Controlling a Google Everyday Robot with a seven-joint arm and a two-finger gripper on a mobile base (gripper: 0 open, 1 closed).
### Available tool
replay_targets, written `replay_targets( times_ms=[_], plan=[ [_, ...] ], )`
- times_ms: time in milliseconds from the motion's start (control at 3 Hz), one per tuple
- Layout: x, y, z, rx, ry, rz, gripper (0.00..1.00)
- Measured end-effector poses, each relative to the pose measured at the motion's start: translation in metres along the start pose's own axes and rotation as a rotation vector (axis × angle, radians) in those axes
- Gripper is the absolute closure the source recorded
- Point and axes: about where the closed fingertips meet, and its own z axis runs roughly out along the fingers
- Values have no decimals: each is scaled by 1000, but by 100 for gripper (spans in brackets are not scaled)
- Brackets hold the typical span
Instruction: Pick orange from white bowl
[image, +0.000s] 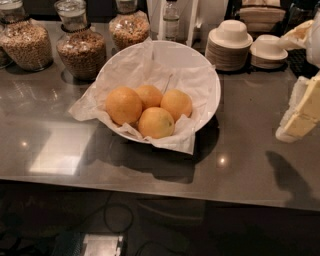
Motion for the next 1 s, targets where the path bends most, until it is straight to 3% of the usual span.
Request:
replay_targets(
  times_ms=[333, 667, 1000],
  plan=[
    [-24, -18, -19, 0, -213, -108, 0],
    [-93, -20, -55, -19, -469, -308, 0],
    [-175, 0, -92, -37, -686, -419, 0]
  ],
)
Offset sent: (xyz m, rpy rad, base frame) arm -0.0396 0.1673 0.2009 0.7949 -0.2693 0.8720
